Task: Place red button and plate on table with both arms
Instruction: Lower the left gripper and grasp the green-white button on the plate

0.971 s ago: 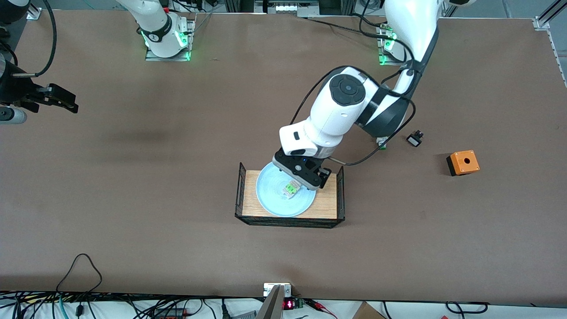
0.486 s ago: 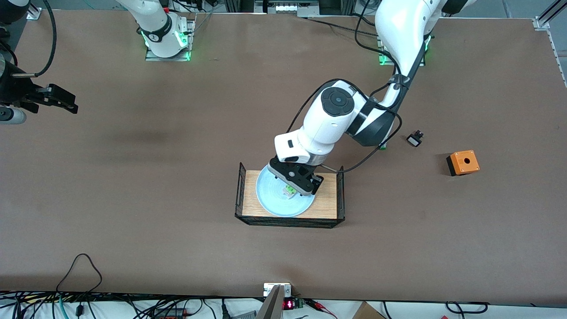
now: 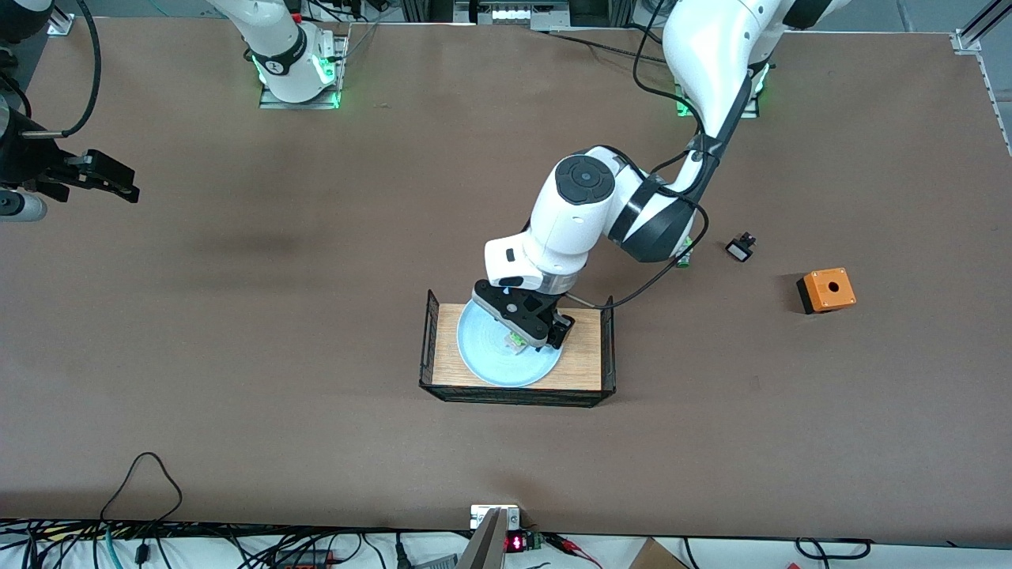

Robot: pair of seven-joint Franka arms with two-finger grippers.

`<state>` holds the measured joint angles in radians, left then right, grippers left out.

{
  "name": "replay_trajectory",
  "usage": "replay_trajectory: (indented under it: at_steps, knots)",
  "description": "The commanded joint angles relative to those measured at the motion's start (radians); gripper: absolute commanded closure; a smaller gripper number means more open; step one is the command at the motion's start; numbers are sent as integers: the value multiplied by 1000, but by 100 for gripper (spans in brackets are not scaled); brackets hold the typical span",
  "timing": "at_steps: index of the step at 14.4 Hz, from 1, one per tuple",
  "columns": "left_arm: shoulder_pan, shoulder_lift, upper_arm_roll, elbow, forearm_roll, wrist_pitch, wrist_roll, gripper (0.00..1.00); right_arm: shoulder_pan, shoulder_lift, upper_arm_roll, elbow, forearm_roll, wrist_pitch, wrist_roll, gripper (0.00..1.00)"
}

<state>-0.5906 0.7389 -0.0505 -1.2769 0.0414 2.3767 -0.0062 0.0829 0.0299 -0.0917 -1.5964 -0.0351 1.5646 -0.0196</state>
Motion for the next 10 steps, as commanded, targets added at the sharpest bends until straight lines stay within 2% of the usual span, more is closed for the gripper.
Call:
replay_trajectory:
  at_steps: [1, 3, 5, 7, 8, 10]
  knots:
    - [-14, 20, 15, 5, 32, 10, 15, 8, 1, -13, 0, -4, -3, 5, -16, 0]
    - [-12, 25, 14, 5, 40, 21, 14, 10, 1, -13, 1, -4, -3, 5, -16, 0]
    - [-12, 28, 14, 5, 40, 24, 15, 34, 1, -13, 0, -4, -3, 5, -16, 0]
    - [-12, 25, 14, 5, 40, 22, 14, 65, 1, -13, 0, -4, -3, 5, -16, 0]
    - [-12, 24, 14, 7, 38, 22, 8, 76, 1, -13, 1, -4, -3, 5, -16, 0]
    - [-12, 23, 14, 7, 37, 22, 9, 78, 1, -13, 0, -4, -3, 5, -16, 0]
